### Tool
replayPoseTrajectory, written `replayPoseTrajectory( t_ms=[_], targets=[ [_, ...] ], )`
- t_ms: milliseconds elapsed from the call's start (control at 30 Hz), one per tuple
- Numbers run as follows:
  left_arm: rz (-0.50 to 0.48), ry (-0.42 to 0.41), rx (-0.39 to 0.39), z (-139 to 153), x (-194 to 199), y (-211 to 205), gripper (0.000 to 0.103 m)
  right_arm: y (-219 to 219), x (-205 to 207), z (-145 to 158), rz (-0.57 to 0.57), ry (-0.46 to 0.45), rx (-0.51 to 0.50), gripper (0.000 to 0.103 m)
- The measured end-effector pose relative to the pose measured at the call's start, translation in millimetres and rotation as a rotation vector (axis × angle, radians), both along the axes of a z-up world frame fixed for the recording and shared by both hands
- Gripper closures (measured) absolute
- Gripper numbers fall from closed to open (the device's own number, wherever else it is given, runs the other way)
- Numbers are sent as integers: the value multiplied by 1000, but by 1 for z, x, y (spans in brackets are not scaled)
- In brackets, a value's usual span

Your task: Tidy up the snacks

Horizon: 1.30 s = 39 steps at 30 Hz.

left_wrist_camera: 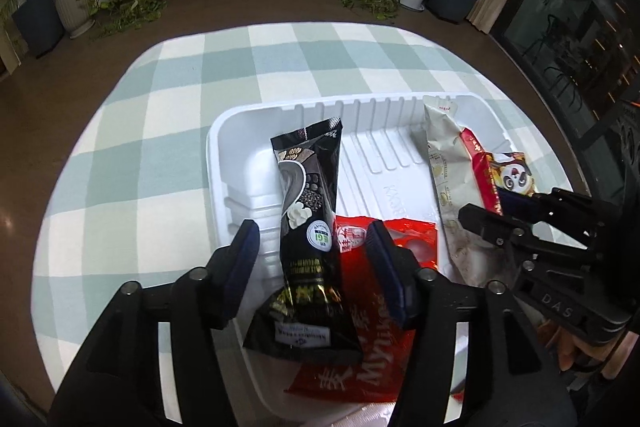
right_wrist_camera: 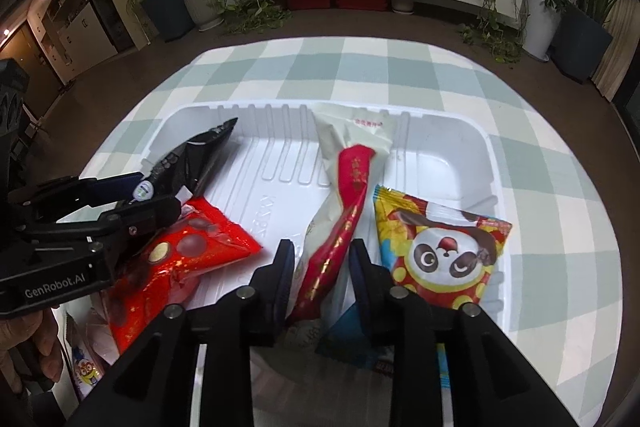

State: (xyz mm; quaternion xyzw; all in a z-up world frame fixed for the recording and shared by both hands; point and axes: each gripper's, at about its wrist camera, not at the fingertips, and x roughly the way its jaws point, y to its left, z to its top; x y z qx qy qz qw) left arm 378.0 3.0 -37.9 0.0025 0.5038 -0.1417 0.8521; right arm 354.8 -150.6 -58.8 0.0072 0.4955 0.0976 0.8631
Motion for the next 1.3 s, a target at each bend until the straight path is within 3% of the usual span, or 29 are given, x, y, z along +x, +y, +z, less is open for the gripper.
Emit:
replayPoseTrajectory(
  t_ms=[133,200,267,333,400,500,667,767,900,1100,1300],
  targets=[
    [3,-41,-2,21,-16,3,33,-3,-13,17,-5,-34,13,64],
    [-4,-60,-16,33,-28,5,26,-7,-26,29,-13,-57,45,50],
    [-11,-96,-26,45,-43,7,11,-12,-40,40,-21,-75,99,39],
    [-7,-152,-48,60,-66,12,2,-19,-58,52,-24,-98,170,32],
    [-8,-199,-85,72,-90,18,0,-28,-80,65,-29,-129,261,18],
    [-5,-250,-109,81,-127,26,0,-41,-122,80,-37,-185,403,5],
    [39,-287,-132,81,-188,42,0,-47,-183,78,-32,-193,536,2],
    [99,-218,-165,68,-225,54,0,-43,-218,67,-37,-169,570,1],
    [178,-156,-209,42,-269,70,0,-34,-263,44,-45,-142,584,1],
    [218,-79,-247,9,-309,73,0,-26,-310,11,-83,-129,550,1],
    [222,-47,-205,-4,-320,58,0,-20,-327,-5,-84,-113,533,1]
  ],
)
